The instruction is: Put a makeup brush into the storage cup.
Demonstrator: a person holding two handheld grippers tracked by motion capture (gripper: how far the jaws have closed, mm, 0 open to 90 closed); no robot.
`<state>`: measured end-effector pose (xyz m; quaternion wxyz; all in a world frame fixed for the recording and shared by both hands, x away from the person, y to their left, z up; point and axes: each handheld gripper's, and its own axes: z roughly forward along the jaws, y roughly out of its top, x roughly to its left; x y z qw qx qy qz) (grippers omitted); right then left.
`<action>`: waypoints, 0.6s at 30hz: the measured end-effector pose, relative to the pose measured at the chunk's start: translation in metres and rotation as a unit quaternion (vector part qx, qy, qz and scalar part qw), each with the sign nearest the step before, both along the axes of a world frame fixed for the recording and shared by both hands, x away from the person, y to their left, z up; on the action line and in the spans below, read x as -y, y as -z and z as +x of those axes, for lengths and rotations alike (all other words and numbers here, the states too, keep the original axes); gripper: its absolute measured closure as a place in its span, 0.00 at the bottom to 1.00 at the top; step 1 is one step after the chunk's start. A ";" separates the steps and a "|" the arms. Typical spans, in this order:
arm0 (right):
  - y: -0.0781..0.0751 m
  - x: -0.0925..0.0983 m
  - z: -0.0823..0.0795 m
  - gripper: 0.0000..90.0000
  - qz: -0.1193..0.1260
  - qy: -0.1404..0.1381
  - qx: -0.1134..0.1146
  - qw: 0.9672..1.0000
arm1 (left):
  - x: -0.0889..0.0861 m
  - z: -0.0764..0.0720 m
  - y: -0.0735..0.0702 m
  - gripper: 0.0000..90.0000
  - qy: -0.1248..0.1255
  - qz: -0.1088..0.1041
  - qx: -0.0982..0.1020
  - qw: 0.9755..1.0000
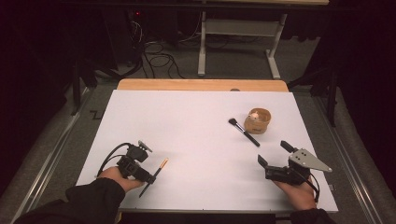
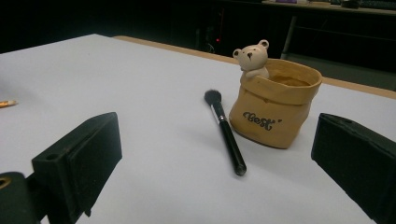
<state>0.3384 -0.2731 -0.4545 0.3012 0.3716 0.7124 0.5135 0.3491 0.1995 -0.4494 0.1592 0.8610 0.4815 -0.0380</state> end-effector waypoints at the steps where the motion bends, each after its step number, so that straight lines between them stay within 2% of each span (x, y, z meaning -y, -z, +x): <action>1: 0.000 0.000 0.000 0.03 0.000 0.000 0.000 1.000 | 0.001 -0.001 0.001 0.55 0.001 0.001 -0.002 1.000; 6: 0.000 0.000 0.000 0.03 0.001 0.000 0.000 1.000 | 0.007 -0.005 0.004 0.67 0.004 0.007 -0.002 1.000; 11: 0.000 0.000 0.000 0.03 0.002 0.001 -0.001 1.000 | 0.012 -0.007 0.006 0.73 0.007 0.019 0.003 1.000; 18: 0.000 0.000 0.000 0.03 0.003 0.002 -0.001 1.000 | 0.014 -0.005 0.007 0.78 0.005 0.027 0.005 1.000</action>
